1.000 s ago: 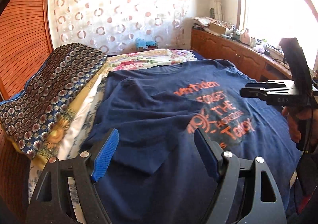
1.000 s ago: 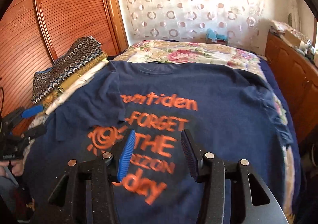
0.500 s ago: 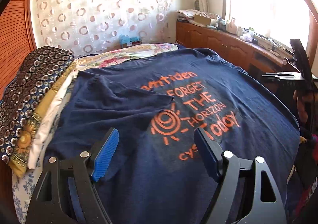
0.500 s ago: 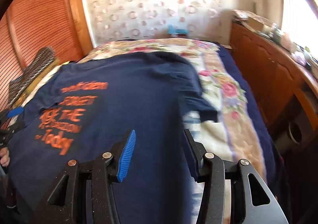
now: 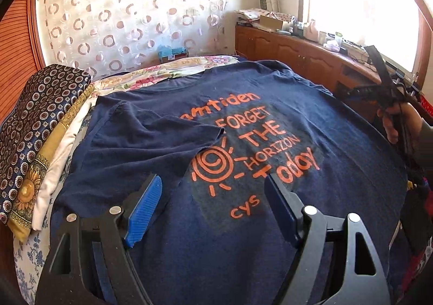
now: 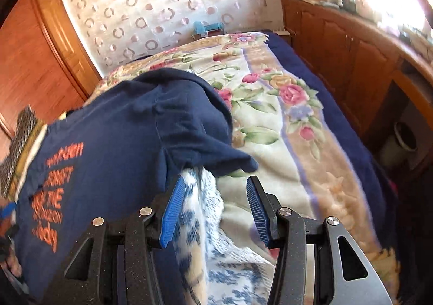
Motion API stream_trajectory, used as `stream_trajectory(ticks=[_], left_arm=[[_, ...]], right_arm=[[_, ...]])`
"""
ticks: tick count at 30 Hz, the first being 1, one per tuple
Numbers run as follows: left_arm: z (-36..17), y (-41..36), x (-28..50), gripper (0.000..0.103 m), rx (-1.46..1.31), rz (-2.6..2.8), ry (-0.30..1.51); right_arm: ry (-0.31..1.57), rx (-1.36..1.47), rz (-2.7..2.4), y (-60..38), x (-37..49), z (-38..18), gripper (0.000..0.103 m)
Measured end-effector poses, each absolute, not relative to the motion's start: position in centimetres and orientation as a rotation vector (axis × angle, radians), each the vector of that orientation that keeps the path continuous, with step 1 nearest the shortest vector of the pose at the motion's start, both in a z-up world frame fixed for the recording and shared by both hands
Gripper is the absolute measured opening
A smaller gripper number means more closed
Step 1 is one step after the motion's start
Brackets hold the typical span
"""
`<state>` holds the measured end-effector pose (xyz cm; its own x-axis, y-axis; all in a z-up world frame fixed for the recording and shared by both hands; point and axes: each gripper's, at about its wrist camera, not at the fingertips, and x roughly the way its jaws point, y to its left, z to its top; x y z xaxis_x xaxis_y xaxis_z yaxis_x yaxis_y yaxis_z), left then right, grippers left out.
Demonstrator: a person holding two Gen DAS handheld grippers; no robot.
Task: Fold small clothes
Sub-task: 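Move the right gripper to the other sleeve and close on it, then fold the held sleeve inward over the printed back and release with the right gripper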
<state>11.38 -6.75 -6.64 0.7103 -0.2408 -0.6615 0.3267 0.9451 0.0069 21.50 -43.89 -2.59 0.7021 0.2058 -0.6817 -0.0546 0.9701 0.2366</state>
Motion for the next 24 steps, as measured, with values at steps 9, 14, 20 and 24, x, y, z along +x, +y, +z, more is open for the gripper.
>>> stream_trajectory(ticks=[9, 14, 20, 24], left_arm=[[-7.3, -6.3, 11.3, 0.079, 0.124, -0.306, 0.732], [-7.9, -5.9, 11.4, 0.079, 0.118, -0.302, 0.752], [-8.0, -6.0, 11.5, 0.079, 0.118, -0.305, 0.76], [-7.9, -6.3, 11.4, 0.079, 0.132, -0.308, 0.757]], right_arm=[[0.806, 0.385, 0.21, -44.3, 25.2, -3.5, 0.05], [0.853, 0.445, 0.204, -44.9, 26.7, -4.1, 0.04], [0.833, 0.386, 0.224, -44.5, 26.8, -3.4, 0.009], [0.748, 0.274, 0.217, -43.2, 25.4, -1.2, 0.006]])
